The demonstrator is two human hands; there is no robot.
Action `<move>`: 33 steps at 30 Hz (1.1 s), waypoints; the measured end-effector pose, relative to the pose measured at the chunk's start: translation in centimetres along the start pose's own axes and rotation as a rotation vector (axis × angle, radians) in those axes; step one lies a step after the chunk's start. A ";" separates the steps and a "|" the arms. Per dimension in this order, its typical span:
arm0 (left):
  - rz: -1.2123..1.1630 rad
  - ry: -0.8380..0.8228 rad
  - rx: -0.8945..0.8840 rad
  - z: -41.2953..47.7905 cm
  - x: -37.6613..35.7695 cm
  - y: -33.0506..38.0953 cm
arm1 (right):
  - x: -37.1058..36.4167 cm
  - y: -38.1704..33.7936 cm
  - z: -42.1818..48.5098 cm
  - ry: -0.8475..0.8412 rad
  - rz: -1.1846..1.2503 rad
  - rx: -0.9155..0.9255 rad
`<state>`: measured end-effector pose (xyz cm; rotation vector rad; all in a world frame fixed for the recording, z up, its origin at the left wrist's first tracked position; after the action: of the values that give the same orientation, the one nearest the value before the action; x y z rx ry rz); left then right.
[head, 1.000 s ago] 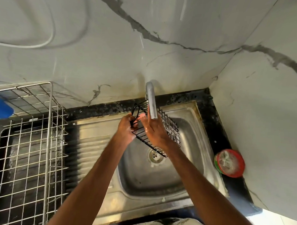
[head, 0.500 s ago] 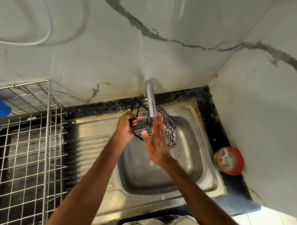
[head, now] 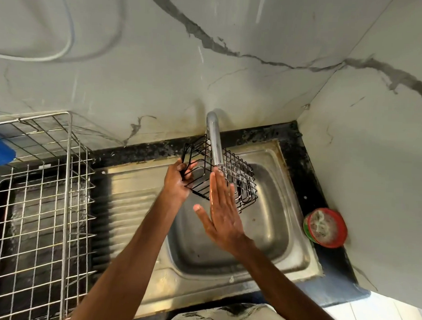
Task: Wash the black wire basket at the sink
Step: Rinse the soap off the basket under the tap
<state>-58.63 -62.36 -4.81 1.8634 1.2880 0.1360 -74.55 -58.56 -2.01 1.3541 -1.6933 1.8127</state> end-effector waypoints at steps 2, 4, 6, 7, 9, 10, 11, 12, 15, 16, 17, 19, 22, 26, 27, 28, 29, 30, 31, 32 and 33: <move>-0.026 0.027 -0.017 0.1 -0.2 -0.4 | 0.5 1.2 1.0 -0.003 0.014 -0.069; -0.102 0.058 -0.015 0.1 0.0 -0.7 | 1.3 1.9 2.8 -0.072 0.052 -0.146; -0.137 0.097 -0.002 -0.1 0.1 -0.8 | 2.3 1.6 5.3 -0.146 0.114 -0.206; -0.124 0.109 -0.004 -0.3 0.0 -0.8 | 2.8 1.1 6.4 -0.160 0.149 -0.229; -0.117 0.139 -0.010 -0.5 0.2 -1.1 | 3.6 -0.3 7.8 -0.145 0.176 -0.249; -0.141 0.134 -0.014 -0.3 0.3 -1.3 | 3.7 -1.0 8.0 -0.140 0.146 -0.231; -0.164 0.122 -0.018 -0.3 0.6 -1.5 | 3.5 -1.7 7.7 -0.146 0.092 -0.186; -0.180 0.118 -0.021 -0.2 0.9 -1.6 | 3.1 -2.1 6.9 -0.158 0.042 -0.126; -0.192 0.127 -0.019 -0.9 2.0 -1.9 | 2.8 -2.5 3.2 -0.135 0.081 0.094; -0.188 0.123 -0.022 -1.5 2.1 -1.9 | 2.9 -2.4 2.0 -0.124 0.102 0.134; -0.183 0.121 -0.020 -2.0 2.2 -1.9 | 2.6 -1.8 1.3 -0.116 0.106 0.147; -0.191 0.154 -0.013 -2.8 2.3 -2.0 | 2.3 -0.8 1.3 -0.143 0.081 0.090; -0.212 0.180 -0.003 -2.9 2.4 -1.8 | 1.7 1.5 4.5 -0.236 0.129 -0.131; -0.224 0.161 -0.045 -2.8 2.4 -1.1 | 1.4 4.8 6.7 -0.270 0.145 -0.329; -0.218 0.162 -0.057 -2.7 2.5 -1.2 | 1.1 5.1 6.2 -0.296 0.119 -0.345; -0.206 0.164 -0.066 -2.7 2.6 -1.3 | 1.0 4.7 5.3 -0.309 0.103 -0.330; -0.197 0.163 -0.072 -2.8 2.8 -1.4 | 1.1 3.8 4.0 -0.312 0.106 -0.281; -0.196 0.162 -0.075 -2.8 3.0 -1.5 | 1.3 2.6 2.7 -0.296 0.114 -0.204; -0.203 0.159 -0.077 -2.7 3.3 -1.4 | 1.6 1.1 1.5 -0.269 0.124 -0.111; -0.213 0.152 -0.077 -2.6 3.5 -1.4 | 1.8 -0.1 0.5 -0.246 0.134 -0.023; -0.224 0.139 -0.073 -2.6 3.6 -1.2 | 1.8 -0.9 0.2 -0.226 0.141 0.051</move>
<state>-59.15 -57.78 -5.23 1.6593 1.5574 0.1935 -74.72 -59.14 -0.06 1.5477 -1.9124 1.8482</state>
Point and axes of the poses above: each hand's wrist, its own z-axis towards the middle knuckle, its own x-axis out of the back of the hand, y = z × x, the point moved 4 cm from there along z, towards the middle knuckle, and after that the axes turned 15 degrees about -x, right-handed, at the moved point
